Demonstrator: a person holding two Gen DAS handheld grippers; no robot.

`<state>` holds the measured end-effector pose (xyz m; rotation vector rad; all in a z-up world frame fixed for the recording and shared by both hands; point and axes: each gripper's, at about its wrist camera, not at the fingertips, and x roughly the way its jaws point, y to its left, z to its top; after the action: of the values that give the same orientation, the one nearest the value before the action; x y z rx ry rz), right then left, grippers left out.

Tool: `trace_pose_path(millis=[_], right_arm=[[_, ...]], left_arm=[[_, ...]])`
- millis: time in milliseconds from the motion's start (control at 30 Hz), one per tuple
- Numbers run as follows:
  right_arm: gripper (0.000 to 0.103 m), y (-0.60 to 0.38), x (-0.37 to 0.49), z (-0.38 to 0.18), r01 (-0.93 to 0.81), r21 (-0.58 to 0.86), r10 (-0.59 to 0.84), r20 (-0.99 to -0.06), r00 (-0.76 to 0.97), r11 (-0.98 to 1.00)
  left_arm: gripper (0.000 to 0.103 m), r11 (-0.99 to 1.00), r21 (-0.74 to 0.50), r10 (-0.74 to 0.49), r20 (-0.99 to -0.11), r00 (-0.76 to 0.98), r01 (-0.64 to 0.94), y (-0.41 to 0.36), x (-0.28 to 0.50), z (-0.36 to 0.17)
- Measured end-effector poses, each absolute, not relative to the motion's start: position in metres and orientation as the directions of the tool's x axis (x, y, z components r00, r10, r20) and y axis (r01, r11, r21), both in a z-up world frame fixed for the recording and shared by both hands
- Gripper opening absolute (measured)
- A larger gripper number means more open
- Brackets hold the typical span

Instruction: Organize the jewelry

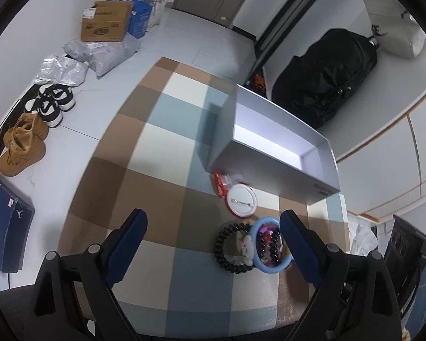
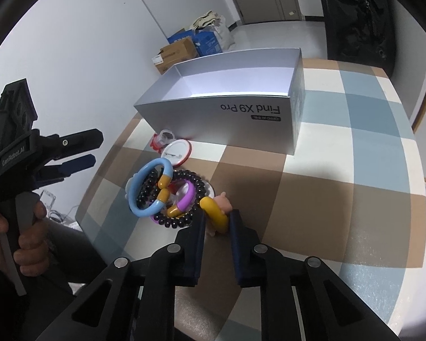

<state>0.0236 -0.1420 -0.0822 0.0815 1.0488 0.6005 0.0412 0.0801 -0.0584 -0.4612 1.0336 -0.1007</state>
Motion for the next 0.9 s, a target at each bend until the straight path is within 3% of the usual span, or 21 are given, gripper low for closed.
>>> trace_pose_path(millis=[167, 267, 367, 500, 633, 767, 800, 900], right_arm=[[0.012, -0.149, 0.025, -0.081, -0.404, 0.347, 0.498, -0.785, 0.368, 0.846], [0.011, -0.154, 0.026, -0.079, -0.386, 0.358, 0.500, -0.779, 0.378, 0.850], [0.011, -0.157, 0.027, -0.078, -0.377, 0.365, 0.502, -0.776, 0.382, 0.851], [0.011, -0.159, 0.027, -0.075, -0.376, 0.370, 0.507, -0.769, 0.390, 0.850], [0.011, -0.159, 0.026, -0.072, -0.380, 0.372, 0.513, -0.761, 0.397, 0.847], [0.011, -0.162, 0.024, -0.070, -0.379, 0.377, 0.517, -0.756, 0.402, 0.845], [0.011, -0.163, 0.024, -0.070, -0.378, 0.379, 0.519, -0.754, 0.403, 0.845], [0.011, -0.164, 0.024, -0.068, -0.378, 0.381, 0.521, -0.750, 0.407, 0.844]], left_arm=[[0.090, 0.890, -0.450, -0.367, -0.806, 0.464, -0.078, 0.065, 0.042, -0.066], [0.075, 0.898, -0.440, -0.388, -0.818, 0.425, -0.027, 0.052, 0.042, -0.070], [0.072, 0.903, -0.429, -0.387, -0.830, 0.403, -0.017, 0.046, 0.043, -0.073], [0.056, 0.895, -0.446, -0.407, -0.831, 0.381, -0.018, 0.045, 0.046, -0.077], [0.048, 0.894, -0.446, -0.402, -0.830, 0.386, -0.029, 0.046, 0.047, -0.078], [0.029, 0.879, -0.472, -0.412, -0.823, 0.391, -0.068, 0.052, 0.048, -0.082], [0.019, 0.873, -0.482, -0.418, -0.819, 0.393, -0.074, 0.054, 0.047, -0.082], [0.013, 0.886, -0.459, -0.398, -0.827, 0.398, -0.065, 0.051, 0.046, -0.080]])
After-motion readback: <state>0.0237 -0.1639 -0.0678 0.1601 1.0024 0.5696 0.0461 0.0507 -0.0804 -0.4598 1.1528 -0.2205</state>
